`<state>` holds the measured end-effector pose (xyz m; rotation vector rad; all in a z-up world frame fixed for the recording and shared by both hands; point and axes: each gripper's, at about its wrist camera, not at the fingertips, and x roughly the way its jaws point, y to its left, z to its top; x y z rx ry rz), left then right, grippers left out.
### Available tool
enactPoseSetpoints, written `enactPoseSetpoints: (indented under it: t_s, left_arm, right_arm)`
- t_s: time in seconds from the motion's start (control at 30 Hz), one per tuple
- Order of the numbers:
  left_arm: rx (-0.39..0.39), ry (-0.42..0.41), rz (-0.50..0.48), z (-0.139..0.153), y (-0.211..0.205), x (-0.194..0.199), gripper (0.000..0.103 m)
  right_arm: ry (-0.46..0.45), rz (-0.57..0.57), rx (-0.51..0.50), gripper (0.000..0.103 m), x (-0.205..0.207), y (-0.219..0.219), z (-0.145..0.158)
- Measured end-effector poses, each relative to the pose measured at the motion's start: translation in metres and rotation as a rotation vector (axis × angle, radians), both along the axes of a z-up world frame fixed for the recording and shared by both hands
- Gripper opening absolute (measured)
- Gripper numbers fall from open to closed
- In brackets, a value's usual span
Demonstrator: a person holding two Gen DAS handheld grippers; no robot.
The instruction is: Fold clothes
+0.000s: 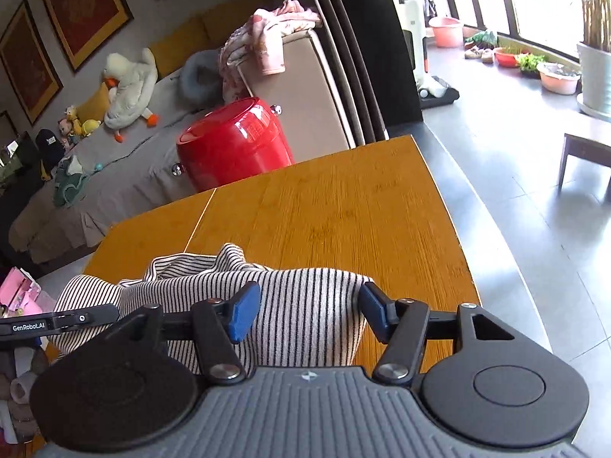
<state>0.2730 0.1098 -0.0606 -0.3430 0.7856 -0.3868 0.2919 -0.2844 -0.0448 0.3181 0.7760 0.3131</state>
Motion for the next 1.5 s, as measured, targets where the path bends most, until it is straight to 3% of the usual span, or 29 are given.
enactPoseSetpoints:
  t_s: [0.1,0.17,0.23,0.3,0.43,0.67,0.73,0.77,0.8,0.87,0.9,0.97,1.1,1.27,1.33,1.5]
  left_arm:
    - [-0.028,0.011,-0.002,0.0,0.002,0.009,0.067]
    - [-0.018,0.006,0.003,0.0,-0.001,0.012,0.065]
    - [-0.004,-0.004,0.009,-0.001,-0.003,0.013,0.057]
    - [-0.008,-0.012,0.017,-0.004,-0.001,0.013,0.052]
    - [-0.065,-0.004,0.03,-0.006,0.01,0.011,0.054]
    - [-0.093,0.004,0.027,-0.005,0.011,0.02,0.07]
    - [-0.074,-0.006,0.029,-0.005,0.007,0.022,0.067]
    - [-0.06,-0.01,0.037,-0.005,0.006,0.023,0.061]
    - [-0.048,-0.013,0.045,-0.006,0.005,0.025,0.047]
    - [-0.03,0.0,0.073,-0.004,0.005,0.038,0.036]
    - [-0.022,0.009,0.088,-0.002,0.005,0.045,0.032]
    - [0.008,-0.021,0.102,0.015,0.004,0.049,0.028]
    - [0.05,-0.213,0.032,0.066,0.001,-0.004,0.027]
    - [0.102,-0.348,-0.048,0.088,0.003,-0.1,0.027]
    - [0.142,-0.367,-0.079,0.083,-0.002,-0.133,0.027]
    - [0.207,-0.33,-0.135,0.056,-0.008,-0.187,0.03]
  right_arm:
    - [0.021,0.004,0.086,0.061,0.005,-0.006,-0.008]
    - [0.012,0.028,0.104,0.057,0.011,-0.003,-0.011]
    - [0.009,0.045,0.1,0.046,0.017,0.001,-0.014]
    - [0.008,0.056,0.081,0.044,0.021,0.006,-0.014]
    - [-0.023,-0.04,0.016,0.055,0.02,0.001,-0.006]
    - [0.036,0.015,0.18,0.056,0.024,-0.005,-0.018]
    - [0.022,0.04,0.162,0.048,0.032,0.003,-0.019]
    - [0.017,0.051,0.15,0.036,0.036,0.007,-0.02]
    - [0.019,0.056,0.146,0.03,0.042,0.01,-0.021]
    - [0.029,0.05,0.139,0.026,0.058,0.017,-0.018]
    - [0.018,0.045,0.121,0.02,0.066,0.021,-0.011]
    - [-0.038,0.058,0.103,0.018,0.069,0.027,0.011]
    - [-0.208,0.15,0.053,0.018,0.009,0.026,0.054]
    - [-0.39,0.262,-0.059,0.018,-0.094,0.02,0.09]
    - [-0.45,0.302,-0.105,0.018,-0.133,0.018,0.1]
    - [-0.407,0.333,-0.202,0.018,-0.196,0.022,0.07]
